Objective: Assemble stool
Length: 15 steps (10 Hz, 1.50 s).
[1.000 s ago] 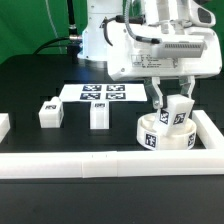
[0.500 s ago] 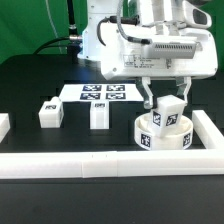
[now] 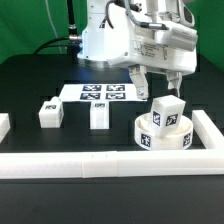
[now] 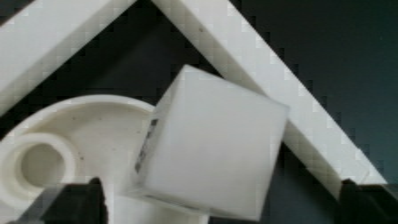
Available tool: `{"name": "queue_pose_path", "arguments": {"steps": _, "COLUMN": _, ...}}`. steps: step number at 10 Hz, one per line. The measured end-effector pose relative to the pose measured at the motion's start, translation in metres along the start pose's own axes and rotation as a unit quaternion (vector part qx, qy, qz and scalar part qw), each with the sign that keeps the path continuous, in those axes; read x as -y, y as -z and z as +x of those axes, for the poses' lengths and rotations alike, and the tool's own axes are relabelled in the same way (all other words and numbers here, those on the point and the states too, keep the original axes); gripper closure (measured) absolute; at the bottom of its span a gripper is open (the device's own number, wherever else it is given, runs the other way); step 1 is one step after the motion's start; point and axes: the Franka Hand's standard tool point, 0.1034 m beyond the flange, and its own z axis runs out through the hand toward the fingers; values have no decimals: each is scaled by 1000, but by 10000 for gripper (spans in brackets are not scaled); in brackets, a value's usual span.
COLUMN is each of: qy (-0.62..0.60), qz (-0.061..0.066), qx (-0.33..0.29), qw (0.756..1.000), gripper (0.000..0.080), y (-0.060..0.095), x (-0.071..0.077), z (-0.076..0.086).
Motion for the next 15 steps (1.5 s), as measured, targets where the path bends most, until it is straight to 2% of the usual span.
{"name": "queue_pose_path", "arguments": {"steps": 1, "qy": 50, "qz": 0, "qx": 0, "qw": 999, "gripper": 150, "y": 0, "x": 0, "z": 0}}
{"name": "queue_pose_path", "arguments": {"steps": 3, "qy": 221, "qz": -20, "qx": -21, "qw": 975, "gripper": 150, "y": -8, "x": -12, "z": 25}}
{"name": "queue_pose_path", "arguments": {"steps": 4, "qy": 289, "qz": -27, "qx": -24, "qw": 957, "gripper": 150, "y": -12, "x": -15, "z": 28}}
{"name": "queue_pose_path", "arguments": {"steps": 9, "qy": 435, "qz": -29, "qx": -16, "qw": 900, "gripper": 150, "y": -15, "x": -12, "z": 21}}
{"name": "queue_pose_path", "arguments": {"steps": 10, "qy": 470, "qz": -29, "qx": -14, "qw": 882, "gripper": 150, "y": -15, "x": -11, "z": 18}}
{"name": "queue_pose_path", "arguments": {"steps": 12, "qy": 575, "qz": -22, "qx": -15, "qw": 818, "gripper": 150, "y": -13, "x": 1, "z": 14}}
{"name": "queue_pose_path", "arguments": {"steps": 14, "qy": 622, "qz": -17, "qx": -13, "qw": 783, "gripper": 150, "y": -7, "x": 8, "z": 9}}
{"name": "queue_pose_path", "arguments": {"steps": 15, "qy": 657, "qz": -16, "qx": -11, "qw": 754, "gripper": 150, "y": -5, "x": 9, "z": 5}}
